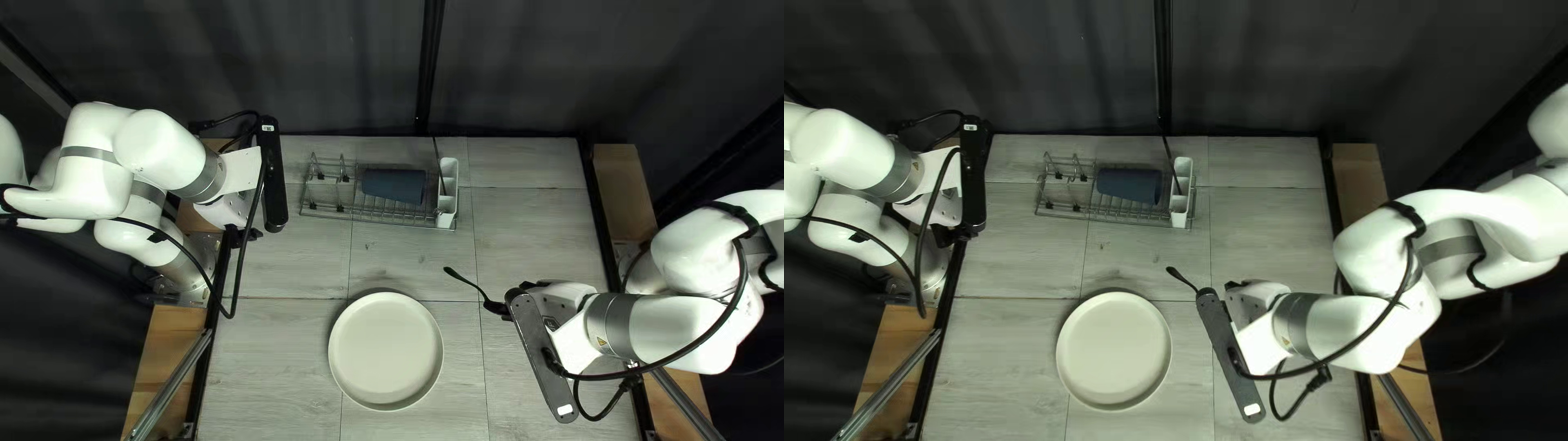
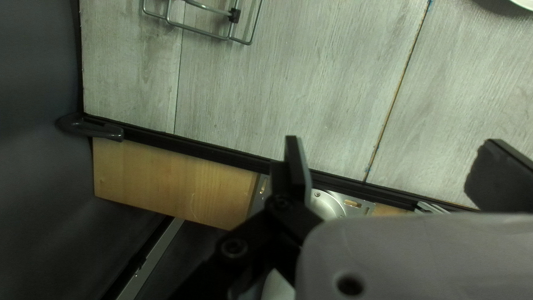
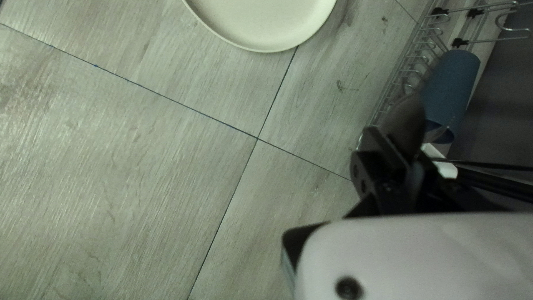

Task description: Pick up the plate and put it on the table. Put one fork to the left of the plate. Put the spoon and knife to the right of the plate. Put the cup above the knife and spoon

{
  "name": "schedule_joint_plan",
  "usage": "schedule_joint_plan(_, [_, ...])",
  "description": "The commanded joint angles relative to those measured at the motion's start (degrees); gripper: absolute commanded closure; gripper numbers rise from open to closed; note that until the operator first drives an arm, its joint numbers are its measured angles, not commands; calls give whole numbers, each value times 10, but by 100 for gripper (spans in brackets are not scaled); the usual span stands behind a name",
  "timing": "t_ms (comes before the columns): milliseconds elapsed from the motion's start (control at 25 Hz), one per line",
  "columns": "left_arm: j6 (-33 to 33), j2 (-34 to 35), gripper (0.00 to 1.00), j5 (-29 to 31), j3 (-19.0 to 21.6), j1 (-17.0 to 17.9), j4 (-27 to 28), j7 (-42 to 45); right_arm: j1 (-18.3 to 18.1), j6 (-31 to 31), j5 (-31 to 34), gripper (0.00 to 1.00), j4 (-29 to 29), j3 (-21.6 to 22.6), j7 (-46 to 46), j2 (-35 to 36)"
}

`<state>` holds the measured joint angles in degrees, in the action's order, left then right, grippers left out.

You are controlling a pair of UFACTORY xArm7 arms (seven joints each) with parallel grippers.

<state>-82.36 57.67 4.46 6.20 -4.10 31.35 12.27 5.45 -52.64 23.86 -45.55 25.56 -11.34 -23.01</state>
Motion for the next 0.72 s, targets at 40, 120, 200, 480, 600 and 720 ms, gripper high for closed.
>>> schedule_joint_plan(40, [0, 0, 0, 0, 0, 0, 0, 0, -5, 70, 50, 100, -23, 14, 24, 77])
schedule_joint_plan(120, [0, 0, 0, 0, 0, 0, 0, 0, -4, 91, 65, 100, -28, 14, 42, 97])
schedule_joint_plan(200, [0, 0, 0, 0, 0, 0, 0, 0, -5, 110, 81, 100, -35, 14, 60, 121])
schedule_joint_plan(480, [0, 0, 0, 0, 0, 0, 0, 0, -9, 178, 186, 100, -47, 19, 65, 208])
schedule_joint_plan(600, [0, 0, 0, 0, 0, 0, 0, 0, -9, 178, 186, 100, -47, 19, 65, 208])
schedule_joint_plan(720, [0, 0, 0, 0, 0, 0, 0, 0, -8, 176, 206, 100, -45, 21, 51, 217])
